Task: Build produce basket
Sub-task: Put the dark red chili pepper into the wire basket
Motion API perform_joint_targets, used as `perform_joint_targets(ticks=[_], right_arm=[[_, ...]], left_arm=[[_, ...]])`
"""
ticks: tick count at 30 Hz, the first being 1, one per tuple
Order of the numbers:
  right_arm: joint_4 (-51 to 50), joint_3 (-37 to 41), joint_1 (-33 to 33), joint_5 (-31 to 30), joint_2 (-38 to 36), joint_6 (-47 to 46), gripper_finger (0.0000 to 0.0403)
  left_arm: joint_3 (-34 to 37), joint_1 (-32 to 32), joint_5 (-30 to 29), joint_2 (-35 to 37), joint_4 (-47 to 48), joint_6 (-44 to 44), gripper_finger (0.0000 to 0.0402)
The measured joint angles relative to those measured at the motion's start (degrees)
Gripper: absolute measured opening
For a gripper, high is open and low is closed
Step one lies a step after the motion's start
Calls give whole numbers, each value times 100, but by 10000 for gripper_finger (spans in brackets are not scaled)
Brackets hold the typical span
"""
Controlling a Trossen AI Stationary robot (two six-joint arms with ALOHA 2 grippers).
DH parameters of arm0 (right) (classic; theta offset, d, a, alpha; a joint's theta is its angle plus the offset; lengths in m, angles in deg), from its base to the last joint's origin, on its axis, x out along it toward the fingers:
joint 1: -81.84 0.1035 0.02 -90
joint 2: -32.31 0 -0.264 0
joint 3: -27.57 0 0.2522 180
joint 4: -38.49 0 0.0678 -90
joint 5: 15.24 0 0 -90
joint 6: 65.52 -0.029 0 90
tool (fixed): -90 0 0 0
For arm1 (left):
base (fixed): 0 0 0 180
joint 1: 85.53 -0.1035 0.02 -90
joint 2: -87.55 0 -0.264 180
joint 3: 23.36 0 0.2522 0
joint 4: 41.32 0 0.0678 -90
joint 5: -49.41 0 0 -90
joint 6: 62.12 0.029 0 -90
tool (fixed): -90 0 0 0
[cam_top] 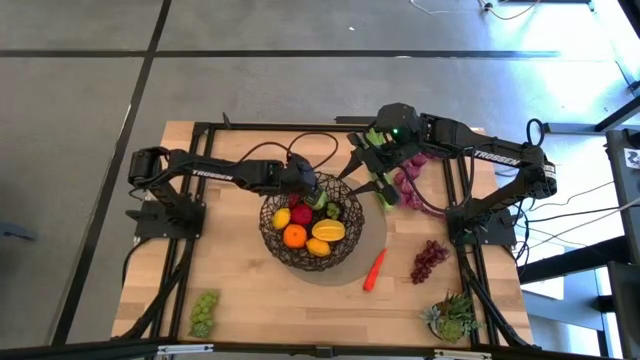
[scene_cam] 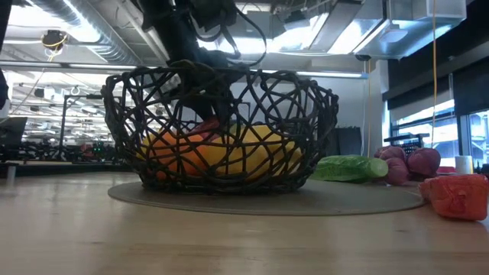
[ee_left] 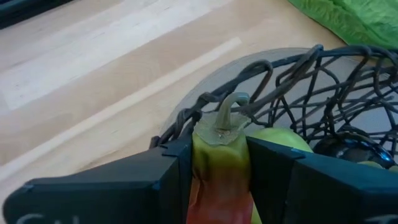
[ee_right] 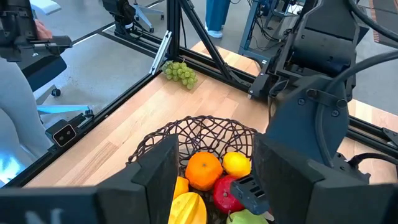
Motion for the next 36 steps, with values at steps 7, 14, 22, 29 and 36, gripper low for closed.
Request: perform_joint_targets(ticks=[7, 14, 22, 29, 36], right_arm=[[1, -2, 0, -2, 0, 0, 200], [-1, -2, 0, -2, 0, 0, 200], [-177, -4, 0, -2, 0, -20, 200], [-261, -4, 0, -3, 0, -21, 200], [-260, -4, 0, -3, 0, -21, 200]], left_arm=[[0, -13, 15, 0, -7, 192, 121], [0, -13, 16, 2, -136, 155, 135], [2, 7, 452, 72, -271, 278, 136], [2, 46, 448, 70, -290, 876, 136], [2, 36, 441, 68, -286, 861, 124]])
